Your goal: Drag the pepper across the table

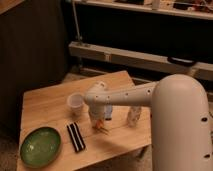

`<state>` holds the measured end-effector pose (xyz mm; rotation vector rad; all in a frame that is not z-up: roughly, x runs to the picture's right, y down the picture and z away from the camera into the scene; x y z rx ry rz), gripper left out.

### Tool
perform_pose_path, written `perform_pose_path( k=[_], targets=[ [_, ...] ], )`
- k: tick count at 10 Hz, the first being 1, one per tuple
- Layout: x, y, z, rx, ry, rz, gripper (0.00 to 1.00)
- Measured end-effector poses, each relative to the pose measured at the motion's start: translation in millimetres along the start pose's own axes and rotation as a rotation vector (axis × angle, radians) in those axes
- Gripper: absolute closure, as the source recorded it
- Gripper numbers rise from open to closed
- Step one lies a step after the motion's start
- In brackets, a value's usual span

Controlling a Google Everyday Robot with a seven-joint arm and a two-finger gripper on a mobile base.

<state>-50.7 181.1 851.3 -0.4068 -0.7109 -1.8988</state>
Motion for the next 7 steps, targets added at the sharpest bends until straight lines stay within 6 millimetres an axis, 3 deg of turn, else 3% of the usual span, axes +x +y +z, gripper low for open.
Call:
perform_pose_path(
  k=[7],
  targets=[
    [31, -2, 4, -0.02, -0.001, -0.018, 0.66]
  ],
)
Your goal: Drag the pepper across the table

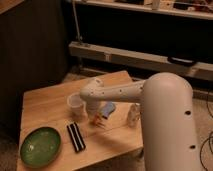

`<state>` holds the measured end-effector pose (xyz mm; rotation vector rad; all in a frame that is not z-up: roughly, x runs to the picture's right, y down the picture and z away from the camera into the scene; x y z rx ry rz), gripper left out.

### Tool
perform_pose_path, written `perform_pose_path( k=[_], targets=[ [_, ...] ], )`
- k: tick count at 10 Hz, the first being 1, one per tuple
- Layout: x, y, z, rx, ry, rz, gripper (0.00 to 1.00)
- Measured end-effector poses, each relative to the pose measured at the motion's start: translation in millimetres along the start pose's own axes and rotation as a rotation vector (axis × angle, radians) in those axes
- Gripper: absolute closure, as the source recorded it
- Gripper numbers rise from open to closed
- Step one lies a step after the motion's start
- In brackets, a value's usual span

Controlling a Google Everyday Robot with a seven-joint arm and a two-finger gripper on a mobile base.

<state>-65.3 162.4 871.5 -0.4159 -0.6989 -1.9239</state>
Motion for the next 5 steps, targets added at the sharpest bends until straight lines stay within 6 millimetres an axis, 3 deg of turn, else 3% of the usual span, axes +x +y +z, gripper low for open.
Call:
perform_pose_path(
  k=[5],
  targets=[
    [16, -2, -3, -0.002, 0.01, -0.006, 0.66]
  ],
)
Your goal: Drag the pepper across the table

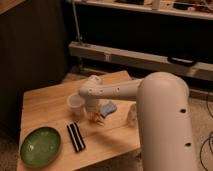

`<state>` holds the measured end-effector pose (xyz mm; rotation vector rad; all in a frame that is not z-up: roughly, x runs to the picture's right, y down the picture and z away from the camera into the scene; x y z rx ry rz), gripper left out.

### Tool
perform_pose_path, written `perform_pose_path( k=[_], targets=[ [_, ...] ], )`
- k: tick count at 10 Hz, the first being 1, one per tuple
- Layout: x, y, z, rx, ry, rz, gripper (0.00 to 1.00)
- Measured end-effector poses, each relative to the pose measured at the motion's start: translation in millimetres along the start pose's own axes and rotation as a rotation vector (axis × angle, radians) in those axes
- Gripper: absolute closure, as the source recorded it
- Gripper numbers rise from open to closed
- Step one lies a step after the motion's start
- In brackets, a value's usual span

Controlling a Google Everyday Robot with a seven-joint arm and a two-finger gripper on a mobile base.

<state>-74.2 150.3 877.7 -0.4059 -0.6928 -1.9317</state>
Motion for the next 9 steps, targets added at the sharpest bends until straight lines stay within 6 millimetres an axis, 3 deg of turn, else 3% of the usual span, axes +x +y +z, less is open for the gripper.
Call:
perform_pose_path(
  k=[9],
  targets=[
    [33, 15, 6, 0.063, 0.01, 0.016, 0.66]
  ],
)
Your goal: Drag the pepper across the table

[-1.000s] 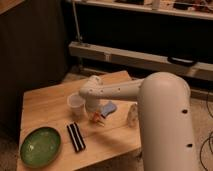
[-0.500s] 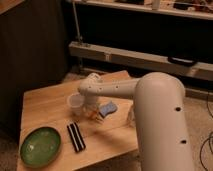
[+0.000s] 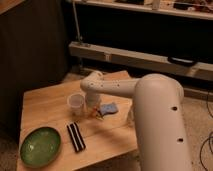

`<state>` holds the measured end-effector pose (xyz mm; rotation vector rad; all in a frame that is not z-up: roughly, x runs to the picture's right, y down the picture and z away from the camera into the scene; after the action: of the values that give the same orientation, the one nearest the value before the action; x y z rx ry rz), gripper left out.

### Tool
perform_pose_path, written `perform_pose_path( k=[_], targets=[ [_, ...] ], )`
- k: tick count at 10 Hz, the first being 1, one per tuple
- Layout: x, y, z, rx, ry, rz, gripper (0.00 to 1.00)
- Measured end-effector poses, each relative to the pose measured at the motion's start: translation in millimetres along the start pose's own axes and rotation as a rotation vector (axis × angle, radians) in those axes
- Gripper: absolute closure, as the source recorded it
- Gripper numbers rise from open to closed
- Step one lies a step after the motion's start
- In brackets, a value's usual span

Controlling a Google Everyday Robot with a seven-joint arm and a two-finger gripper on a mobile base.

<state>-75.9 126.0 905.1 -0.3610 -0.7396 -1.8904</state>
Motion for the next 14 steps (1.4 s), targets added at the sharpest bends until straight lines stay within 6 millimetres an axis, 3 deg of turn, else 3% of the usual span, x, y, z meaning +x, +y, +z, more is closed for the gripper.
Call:
perform_pose_path(
  k=[5, 14],
  targets=[
    [17, 7, 1, 0.018, 0.023, 0.002, 0.66],
    [48, 4, -14, 0.007, 0.065, -0.023, 0.66]
  ],
)
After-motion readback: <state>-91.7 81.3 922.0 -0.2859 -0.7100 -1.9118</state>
